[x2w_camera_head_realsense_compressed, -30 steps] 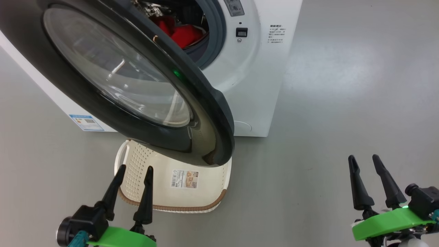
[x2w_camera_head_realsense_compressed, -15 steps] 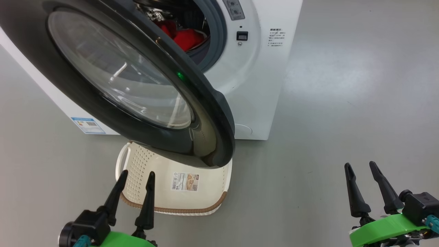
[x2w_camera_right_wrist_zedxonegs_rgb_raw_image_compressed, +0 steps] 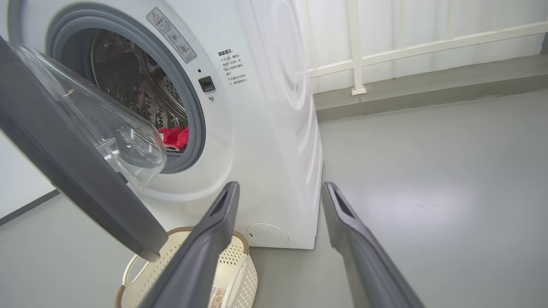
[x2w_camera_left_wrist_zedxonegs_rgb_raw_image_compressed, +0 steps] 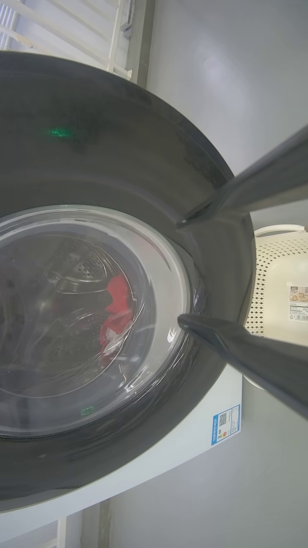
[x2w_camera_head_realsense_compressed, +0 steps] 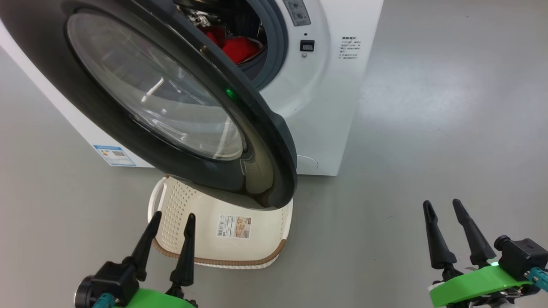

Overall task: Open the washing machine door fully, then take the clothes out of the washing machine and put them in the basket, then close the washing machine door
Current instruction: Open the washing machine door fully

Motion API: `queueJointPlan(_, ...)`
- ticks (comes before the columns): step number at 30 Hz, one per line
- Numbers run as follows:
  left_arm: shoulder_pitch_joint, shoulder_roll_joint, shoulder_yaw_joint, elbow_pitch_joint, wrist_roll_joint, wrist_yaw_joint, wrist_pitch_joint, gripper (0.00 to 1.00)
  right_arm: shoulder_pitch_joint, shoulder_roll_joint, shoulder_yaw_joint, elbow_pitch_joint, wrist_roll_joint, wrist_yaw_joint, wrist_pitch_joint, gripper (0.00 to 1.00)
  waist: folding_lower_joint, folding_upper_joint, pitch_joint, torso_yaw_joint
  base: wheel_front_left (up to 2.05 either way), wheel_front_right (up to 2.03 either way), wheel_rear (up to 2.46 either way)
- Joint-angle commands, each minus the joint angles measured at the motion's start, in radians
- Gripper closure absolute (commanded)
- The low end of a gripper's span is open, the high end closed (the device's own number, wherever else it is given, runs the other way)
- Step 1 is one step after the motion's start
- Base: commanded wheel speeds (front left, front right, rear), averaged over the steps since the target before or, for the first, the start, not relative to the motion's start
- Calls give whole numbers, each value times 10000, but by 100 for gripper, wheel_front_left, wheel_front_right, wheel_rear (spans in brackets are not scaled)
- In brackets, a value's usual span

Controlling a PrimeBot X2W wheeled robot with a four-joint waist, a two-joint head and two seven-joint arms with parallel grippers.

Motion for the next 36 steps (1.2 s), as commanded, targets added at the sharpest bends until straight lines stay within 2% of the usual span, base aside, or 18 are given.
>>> queueJointPlan(1,30,89,275,-310,-57,30,-120,0,-245,-43,361,-298,171,65,-64,85,0,0,-4,5,0,0,0)
queueJointPlan(2,47,89,255,-341,-77,27,-120,0,-338,-50,476,-310,277,65,-64,100,0,0,0,11,0,0,0)
queueJointPlan(10,44,89,33,-482,-218,58,-120,0,-1744,-91,1521,-235,1581,65,-64,100,0,0,169,226,0,0,0)
queueJointPlan(15,-14,89,-159,-523,-378,87,-120,0,-2759,-287,2464,78,2774,65,-64,100,0,0,273,534,0,0,0)
queueJointPlan(25,-9,89,-701,-858,-777,78,-120,0,-4454,-1451,4758,659,5969,65,-60,100,0,0,603,1292,0,0,0)
queueJointPlan(33,-169,89,-1128,-981,-1084,142,-120,0,-5427,-2388,6016,378,8258,65,505,100,0,0,942,1800,0,0,0)
queueJointPlan(36,-195,89,-1193,-991,-1131,172,-120,0,-5592,-2596,6298,240,8737,65,748,100,0,0,978,1873,0,0,0)
